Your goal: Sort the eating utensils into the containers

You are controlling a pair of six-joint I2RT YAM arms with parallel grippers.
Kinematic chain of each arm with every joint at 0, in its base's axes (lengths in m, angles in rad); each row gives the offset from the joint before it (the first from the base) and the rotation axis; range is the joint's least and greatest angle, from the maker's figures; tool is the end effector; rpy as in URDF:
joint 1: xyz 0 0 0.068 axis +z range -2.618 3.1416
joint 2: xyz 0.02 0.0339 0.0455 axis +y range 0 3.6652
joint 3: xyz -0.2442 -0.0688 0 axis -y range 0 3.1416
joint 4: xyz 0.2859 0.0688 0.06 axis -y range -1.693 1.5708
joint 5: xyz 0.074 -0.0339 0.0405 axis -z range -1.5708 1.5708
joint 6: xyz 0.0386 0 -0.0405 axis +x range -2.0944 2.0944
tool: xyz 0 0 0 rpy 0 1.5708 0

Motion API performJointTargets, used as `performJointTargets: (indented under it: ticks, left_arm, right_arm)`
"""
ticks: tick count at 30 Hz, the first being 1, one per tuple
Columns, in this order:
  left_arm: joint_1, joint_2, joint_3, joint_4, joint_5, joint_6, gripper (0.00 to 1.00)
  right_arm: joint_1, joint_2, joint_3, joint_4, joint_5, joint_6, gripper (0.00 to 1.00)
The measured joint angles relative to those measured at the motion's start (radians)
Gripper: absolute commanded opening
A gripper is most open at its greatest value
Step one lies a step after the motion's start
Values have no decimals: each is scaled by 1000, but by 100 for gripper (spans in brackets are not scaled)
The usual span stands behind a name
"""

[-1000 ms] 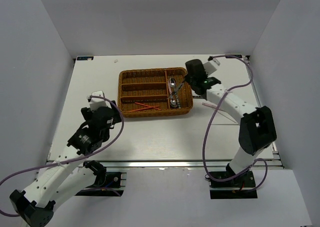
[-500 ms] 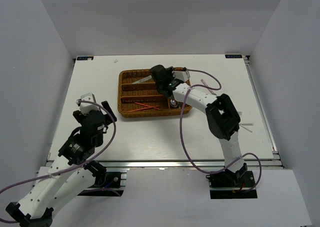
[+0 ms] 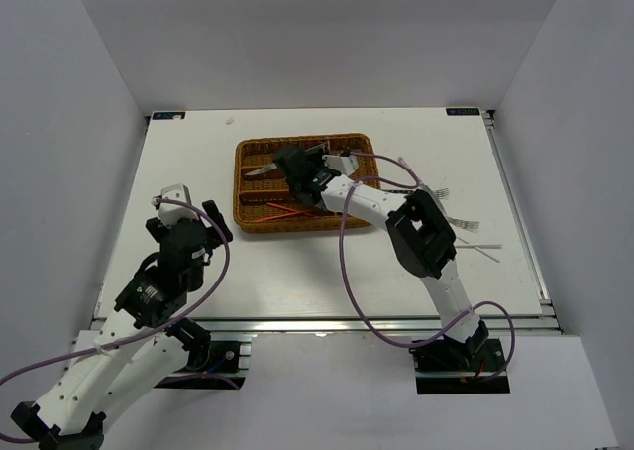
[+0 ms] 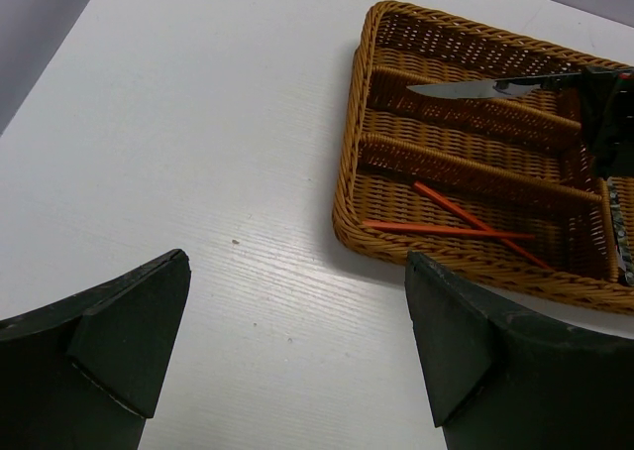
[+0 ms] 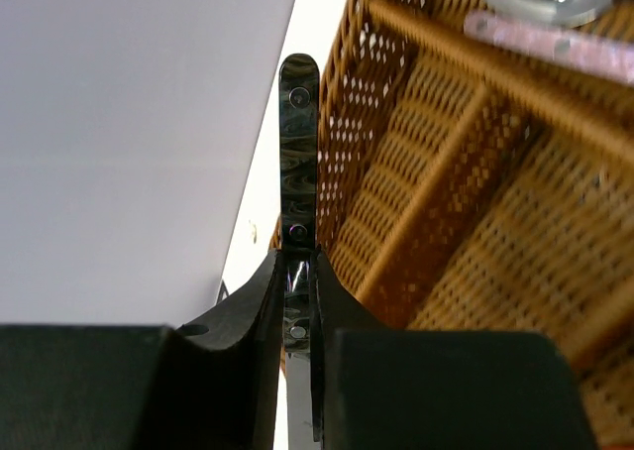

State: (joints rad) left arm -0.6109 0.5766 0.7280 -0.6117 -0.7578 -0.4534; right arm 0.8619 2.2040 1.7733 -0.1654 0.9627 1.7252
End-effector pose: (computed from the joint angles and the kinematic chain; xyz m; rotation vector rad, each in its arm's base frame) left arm 0.1629 -0.0817 0.3037 -0.3090 1.8744 0.0522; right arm 0.3683 0.3808 0.1916 1.2647 1.4963 0.6926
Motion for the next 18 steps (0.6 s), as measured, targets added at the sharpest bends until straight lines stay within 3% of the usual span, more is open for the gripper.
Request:
performJointTargets:
  ticks: [12, 14, 16, 18]
  left_arm:
    - [0, -5, 0, 6, 27, 4, 98]
    - [0, -6, 0, 7, 32, 6, 98]
    - [0, -7, 0, 7, 35, 8, 98]
    - [0, -8, 0, 7, 37, 8, 98]
  right_arm:
    - [32, 30, -14, -49, 11, 129, 2]
    - [30, 30, -25, -50, 11, 134, 9]
    - [30, 30, -41, -43, 13, 138, 30]
    - [30, 30, -60, -37, 12, 143, 43]
